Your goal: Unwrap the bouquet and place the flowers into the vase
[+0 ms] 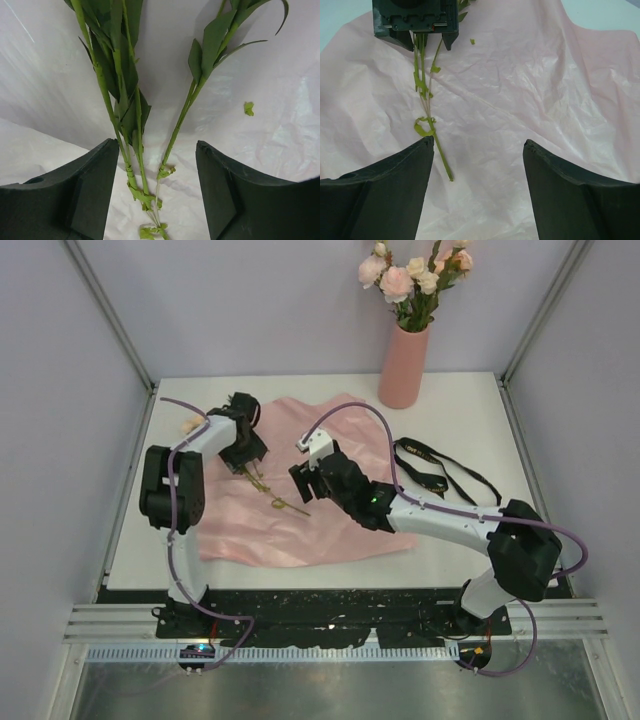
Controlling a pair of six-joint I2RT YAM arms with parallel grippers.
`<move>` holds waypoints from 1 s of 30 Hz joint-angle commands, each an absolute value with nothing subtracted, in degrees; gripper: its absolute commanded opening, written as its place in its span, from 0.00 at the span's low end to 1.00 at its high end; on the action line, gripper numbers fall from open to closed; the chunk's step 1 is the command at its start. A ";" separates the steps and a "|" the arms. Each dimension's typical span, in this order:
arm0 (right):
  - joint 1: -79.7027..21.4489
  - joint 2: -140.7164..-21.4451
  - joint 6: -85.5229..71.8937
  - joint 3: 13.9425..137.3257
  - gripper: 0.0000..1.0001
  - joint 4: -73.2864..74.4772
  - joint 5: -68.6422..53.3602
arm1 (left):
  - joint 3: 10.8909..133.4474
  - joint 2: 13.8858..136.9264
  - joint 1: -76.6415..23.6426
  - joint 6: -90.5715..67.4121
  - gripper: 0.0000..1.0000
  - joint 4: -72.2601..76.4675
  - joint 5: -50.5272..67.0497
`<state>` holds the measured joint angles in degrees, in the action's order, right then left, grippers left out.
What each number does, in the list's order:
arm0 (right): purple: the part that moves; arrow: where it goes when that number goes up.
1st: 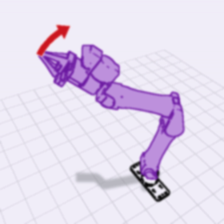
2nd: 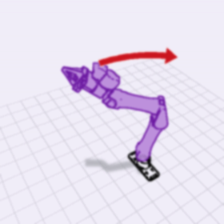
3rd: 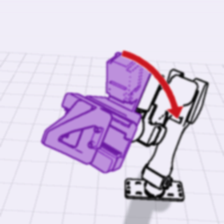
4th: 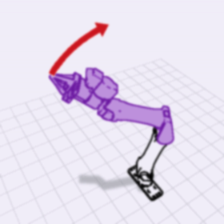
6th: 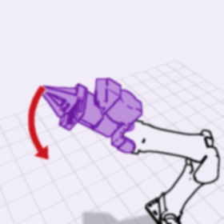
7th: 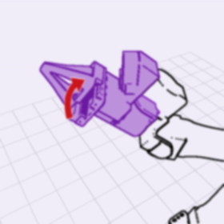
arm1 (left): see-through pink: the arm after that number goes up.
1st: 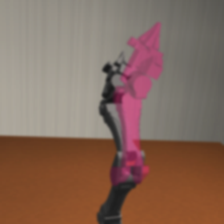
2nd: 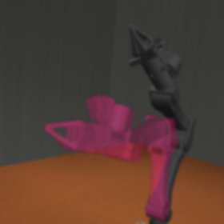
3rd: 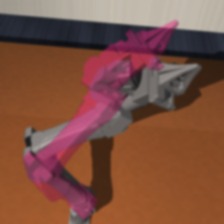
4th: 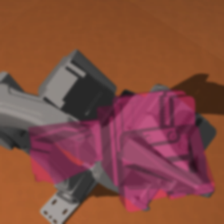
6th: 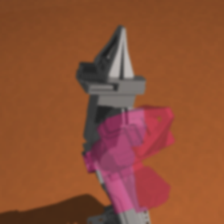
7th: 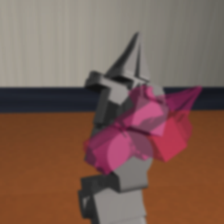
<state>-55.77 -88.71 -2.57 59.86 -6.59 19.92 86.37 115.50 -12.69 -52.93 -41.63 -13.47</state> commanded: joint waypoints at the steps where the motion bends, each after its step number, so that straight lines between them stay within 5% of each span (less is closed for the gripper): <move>1: -55.90 -85.17 -1.58 59.15 0.77 -10.11 21.71 | 89.12 117.07 -13.01 -53.35 0.66 -43.68 -14.59; 11: -55.72 -82.44 -0.35 57.31 0.77 -11.34 22.76 | 91.14 118.91 -13.71 -55.55 0.52 -46.14 -16.35; 18: -55.28 -80.25 -0.26 56.25 0.78 -10.81 22.59 | 90.53 118.04 -13.80 -55.02 0.01 -46.49 -16.17; 25: -54.06 -78.40 -0.26 55.28 0.78 -10.90 17.51 | 87.98 105.85 -15.29 -53.53 0.00 -47.29 -20.11; 30: -49.49 -80.94 -4.12 58.43 0.82 -11.43 -3.11 | 83.60 94.59 -18.28 -49.75 0.00 -42.29 -21.19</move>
<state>-52.49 -80.29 -1.02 55.31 -8.88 12.56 85.82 106.39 -15.84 -52.97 -46.39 -18.37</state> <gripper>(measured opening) 0.798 0.012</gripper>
